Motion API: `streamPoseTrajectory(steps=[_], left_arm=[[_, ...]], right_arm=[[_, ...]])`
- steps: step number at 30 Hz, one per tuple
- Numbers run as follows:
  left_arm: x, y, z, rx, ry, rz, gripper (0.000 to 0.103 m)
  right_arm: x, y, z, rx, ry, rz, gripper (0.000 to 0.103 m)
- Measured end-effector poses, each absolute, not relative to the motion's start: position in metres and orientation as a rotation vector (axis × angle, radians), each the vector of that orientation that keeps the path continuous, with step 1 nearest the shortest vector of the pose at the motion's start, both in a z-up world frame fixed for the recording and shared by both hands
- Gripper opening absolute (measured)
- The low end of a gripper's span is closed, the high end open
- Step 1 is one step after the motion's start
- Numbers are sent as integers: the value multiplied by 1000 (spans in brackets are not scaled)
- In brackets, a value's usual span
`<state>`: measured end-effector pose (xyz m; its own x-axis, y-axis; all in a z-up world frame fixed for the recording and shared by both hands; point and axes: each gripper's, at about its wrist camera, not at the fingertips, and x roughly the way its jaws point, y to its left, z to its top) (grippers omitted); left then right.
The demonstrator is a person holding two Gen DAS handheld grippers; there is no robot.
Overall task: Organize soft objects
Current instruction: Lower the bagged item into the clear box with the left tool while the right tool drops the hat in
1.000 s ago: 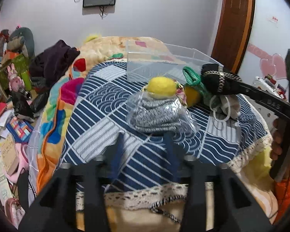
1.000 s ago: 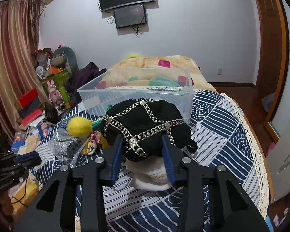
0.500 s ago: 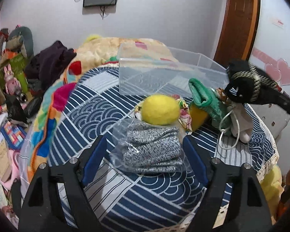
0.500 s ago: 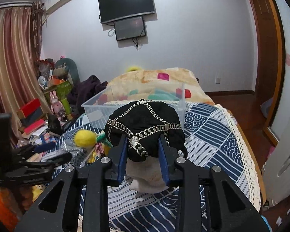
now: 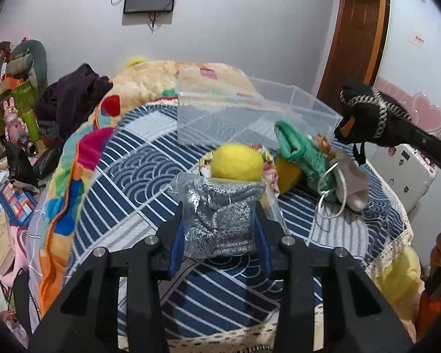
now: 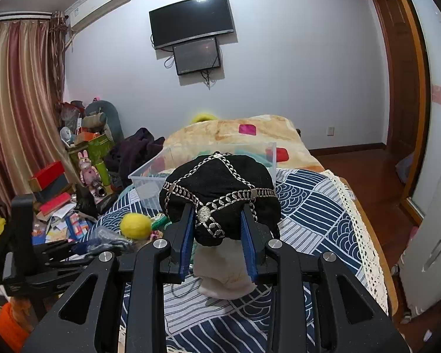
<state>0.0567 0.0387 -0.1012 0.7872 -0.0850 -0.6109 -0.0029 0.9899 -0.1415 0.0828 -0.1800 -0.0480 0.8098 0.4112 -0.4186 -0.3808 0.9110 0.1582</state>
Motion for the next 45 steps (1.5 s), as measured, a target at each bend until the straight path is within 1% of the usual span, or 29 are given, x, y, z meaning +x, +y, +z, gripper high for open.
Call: streamPoseTrajectory(steps=[8, 16, 21, 26, 35, 45], left_arm=[[48, 46, -53, -137, 541, -38, 41], [81, 38, -17, -86, 425, -14, 41], [114, 38, -5, -102, 416, -24, 41], [150, 40, -10, -98, 451, -7, 41], [214, 39, -46, -96, 629, -1, 41], [244, 26, -74, -56, 728, 0, 41]], right_arm=[[85, -182, -39, 75, 441, 424, 27], [100, -175, -23, 70, 391, 424, 27], [120, -170, -14, 66, 371, 409, 27], [139, -162, -16, 60, 383, 399, 27], [178, -140, -44, 13, 522, 410, 27], [193, -127, -66, -61, 656, 423, 27]])
